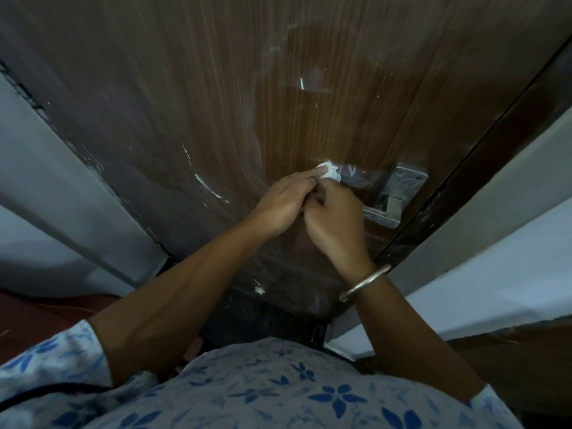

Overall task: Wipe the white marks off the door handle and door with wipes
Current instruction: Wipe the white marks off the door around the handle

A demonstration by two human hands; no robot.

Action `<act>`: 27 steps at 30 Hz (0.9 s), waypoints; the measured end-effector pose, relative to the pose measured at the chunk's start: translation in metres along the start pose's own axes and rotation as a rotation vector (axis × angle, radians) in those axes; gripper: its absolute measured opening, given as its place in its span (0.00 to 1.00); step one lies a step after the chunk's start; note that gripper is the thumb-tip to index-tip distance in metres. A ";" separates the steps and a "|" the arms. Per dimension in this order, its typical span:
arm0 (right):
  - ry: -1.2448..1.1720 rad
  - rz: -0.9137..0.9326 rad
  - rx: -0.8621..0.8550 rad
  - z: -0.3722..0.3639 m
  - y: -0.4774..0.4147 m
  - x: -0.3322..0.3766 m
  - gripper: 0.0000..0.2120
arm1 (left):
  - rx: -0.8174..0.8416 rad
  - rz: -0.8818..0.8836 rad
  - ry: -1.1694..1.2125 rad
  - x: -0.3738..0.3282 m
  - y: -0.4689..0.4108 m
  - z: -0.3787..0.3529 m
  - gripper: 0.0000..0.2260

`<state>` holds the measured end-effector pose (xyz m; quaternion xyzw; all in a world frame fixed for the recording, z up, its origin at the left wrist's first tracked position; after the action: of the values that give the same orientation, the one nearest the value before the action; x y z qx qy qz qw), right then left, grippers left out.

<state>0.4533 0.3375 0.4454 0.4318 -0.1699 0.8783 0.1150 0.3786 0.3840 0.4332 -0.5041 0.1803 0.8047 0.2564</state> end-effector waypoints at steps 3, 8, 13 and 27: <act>0.204 0.235 -0.240 0.035 0.011 0.031 0.06 | 0.015 -0.013 -0.005 0.000 -0.001 -0.003 0.16; 0.455 0.302 -0.173 0.032 0.004 0.028 0.09 | 0.006 0.026 0.104 -0.004 0.002 -0.004 0.16; 0.464 0.313 -0.214 0.032 -0.003 0.025 0.08 | -0.033 0.034 0.152 -0.009 0.004 -0.004 0.14; 0.648 0.436 -0.427 0.063 0.005 0.007 0.08 | -0.039 -0.068 0.050 -0.023 0.000 -0.004 0.17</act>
<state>0.4928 0.3084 0.4853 0.0548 -0.3898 0.9173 0.0609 0.3896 0.3770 0.4525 -0.5347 0.1535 0.7863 0.2690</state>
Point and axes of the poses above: each hand's wrist, its own y-axis away from the middle knuckle, its own z-axis out of the back of the hand, x = y × z, the point moved 6 cm from there along -y, towards the middle knuckle, and after that the axes turned 13 degrees about -y, right-handed, at the moved point
